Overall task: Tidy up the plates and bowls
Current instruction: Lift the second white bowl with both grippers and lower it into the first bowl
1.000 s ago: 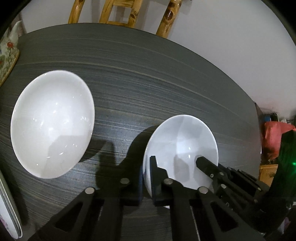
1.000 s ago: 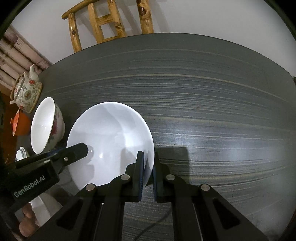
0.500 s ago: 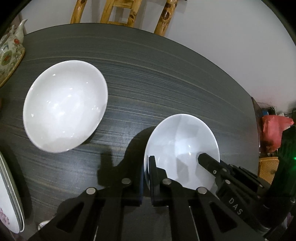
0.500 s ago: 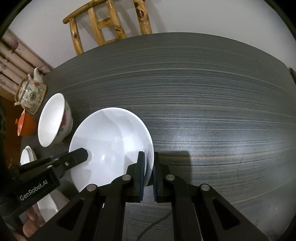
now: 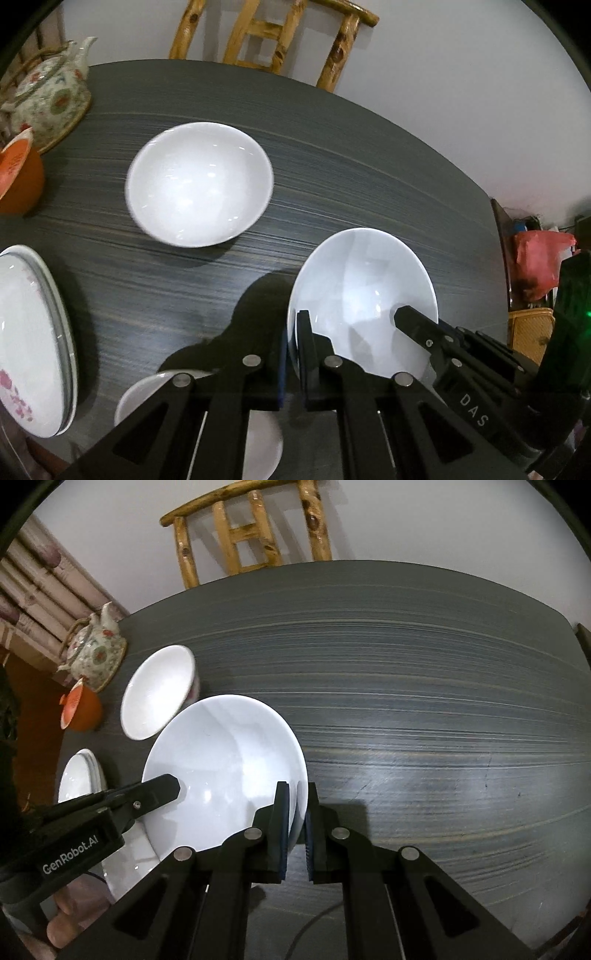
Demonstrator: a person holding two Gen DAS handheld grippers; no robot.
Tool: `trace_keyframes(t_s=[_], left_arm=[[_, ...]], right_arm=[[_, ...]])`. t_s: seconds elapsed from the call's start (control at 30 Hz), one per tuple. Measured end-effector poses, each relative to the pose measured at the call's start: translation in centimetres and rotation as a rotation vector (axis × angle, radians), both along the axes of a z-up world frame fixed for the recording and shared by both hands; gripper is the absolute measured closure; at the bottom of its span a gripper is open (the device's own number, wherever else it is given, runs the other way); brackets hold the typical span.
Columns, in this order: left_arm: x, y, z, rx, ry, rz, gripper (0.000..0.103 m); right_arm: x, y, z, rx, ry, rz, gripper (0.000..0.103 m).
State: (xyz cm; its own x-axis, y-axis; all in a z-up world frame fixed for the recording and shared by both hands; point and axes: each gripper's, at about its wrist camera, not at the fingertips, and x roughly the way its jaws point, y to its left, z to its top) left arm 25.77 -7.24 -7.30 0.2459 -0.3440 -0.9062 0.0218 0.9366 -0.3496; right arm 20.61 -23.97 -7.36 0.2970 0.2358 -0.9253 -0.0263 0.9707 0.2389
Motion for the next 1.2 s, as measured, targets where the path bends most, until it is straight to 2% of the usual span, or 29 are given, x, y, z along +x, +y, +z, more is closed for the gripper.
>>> trace_keyframes(t_s=[0.5, 0.8, 1.2], left_arm=[[-5.2, 7.6, 2.5, 0.003, -0.056, 0.061, 0.099], [-7.9, 11.2, 2.0, 0.012, -0.043, 0.083, 0.099], [-9.8, 11.8, -0.2, 0.027, -0.008, 0.072, 0.098]], right_arm=[[-4.1, 6.7, 3.6, 0.022, -0.052, 0.068, 0.095], [-6.6, 10.0, 3.1, 0.036, -0.033, 0.094, 0.095], [-8.6, 11.7, 1.0, 0.007, 0.002, 0.092, 0.095]])
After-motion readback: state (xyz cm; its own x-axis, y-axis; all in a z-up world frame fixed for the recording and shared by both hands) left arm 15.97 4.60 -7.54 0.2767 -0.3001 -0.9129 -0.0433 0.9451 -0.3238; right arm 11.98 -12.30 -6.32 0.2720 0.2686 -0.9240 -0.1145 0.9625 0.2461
